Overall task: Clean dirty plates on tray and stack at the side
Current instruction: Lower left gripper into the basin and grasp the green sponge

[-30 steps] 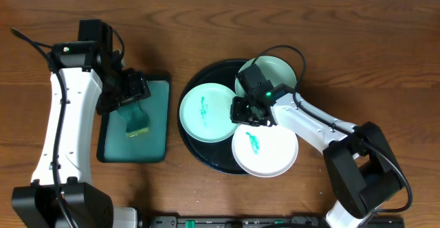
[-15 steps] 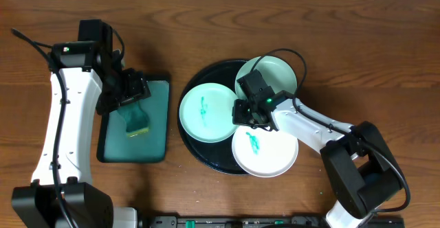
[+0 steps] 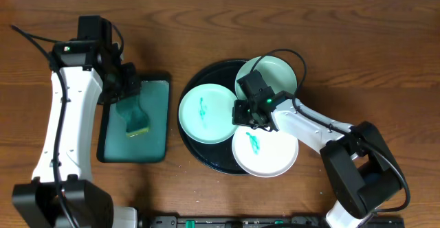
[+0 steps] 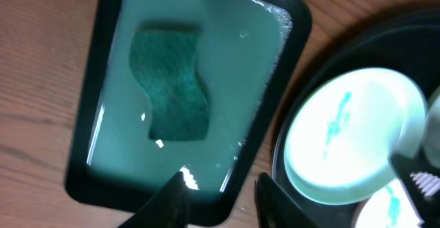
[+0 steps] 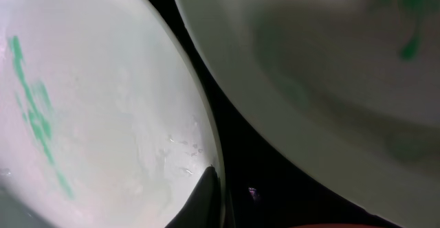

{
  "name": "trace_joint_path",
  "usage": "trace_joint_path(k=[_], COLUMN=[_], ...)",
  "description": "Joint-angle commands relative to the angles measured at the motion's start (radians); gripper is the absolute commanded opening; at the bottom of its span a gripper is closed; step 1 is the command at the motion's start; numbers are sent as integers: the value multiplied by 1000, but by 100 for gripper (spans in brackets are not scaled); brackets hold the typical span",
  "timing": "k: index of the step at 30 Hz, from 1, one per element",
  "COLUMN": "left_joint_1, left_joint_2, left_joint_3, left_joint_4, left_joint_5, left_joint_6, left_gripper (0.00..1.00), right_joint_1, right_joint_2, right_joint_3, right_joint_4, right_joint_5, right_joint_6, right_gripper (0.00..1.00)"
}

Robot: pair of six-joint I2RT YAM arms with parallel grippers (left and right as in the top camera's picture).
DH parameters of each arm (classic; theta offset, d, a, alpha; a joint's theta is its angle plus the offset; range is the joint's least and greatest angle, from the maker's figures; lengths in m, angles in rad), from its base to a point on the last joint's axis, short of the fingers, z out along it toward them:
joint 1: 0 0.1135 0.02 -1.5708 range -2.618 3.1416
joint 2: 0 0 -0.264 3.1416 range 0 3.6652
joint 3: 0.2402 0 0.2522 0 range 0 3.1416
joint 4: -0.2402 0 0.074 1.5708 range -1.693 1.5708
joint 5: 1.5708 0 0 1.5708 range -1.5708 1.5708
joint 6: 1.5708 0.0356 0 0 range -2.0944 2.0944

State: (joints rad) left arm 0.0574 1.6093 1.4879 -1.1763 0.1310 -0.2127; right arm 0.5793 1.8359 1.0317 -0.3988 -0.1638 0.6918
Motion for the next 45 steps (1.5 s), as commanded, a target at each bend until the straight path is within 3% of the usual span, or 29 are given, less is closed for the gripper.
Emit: trace_joint_path(k=[1, 3, 6, 7, 12, 22, 33, 42, 44, 45], left_joint_1=[5, 5, 5, 5, 5, 5, 5, 5, 8, 14], left_joint_2=[62, 107, 186, 207, 291, 291, 270, 56, 27, 23], left_joint_3=[-17, -18, -18, -18, -33, -152, -232, -232, -237, -241], left_joint_4=[0, 0, 0, 0, 45, 182, 278, 269, 258, 254], left_joint_5=[-53, -52, -52, -50, -50, -96, -117, -148, -190, -197], left_joint_6=[-5, -6, -5, -5, -22, -96, -121, -88, -88, -87], left_gripper=[80, 89, 89, 88, 61, 54, 53, 54, 62, 71], right_joint_1=[12, 12, 11, 11, 12, 11, 11, 11, 11, 11], right_joint_2=[-1, -1, -1, -1, -1, -1, -1, -1, -1, -1], right_joint_3=[-8, -9, -9, -9, -9, -9, -9, -9, -9, -9], right_joint_4=[-4, -5, -5, -5, -6, -25, -39, -36, -39, -39], right_joint_5=[-16, -16, -16, -16, -17, -17, -17, -17, -17, -17], right_joint_6=[-28, -28, -28, -28, -28, -53, -58, -58, -58, -58], right_gripper=[3, 3, 3, 3, 3, 4, 6, 7, 7, 7])
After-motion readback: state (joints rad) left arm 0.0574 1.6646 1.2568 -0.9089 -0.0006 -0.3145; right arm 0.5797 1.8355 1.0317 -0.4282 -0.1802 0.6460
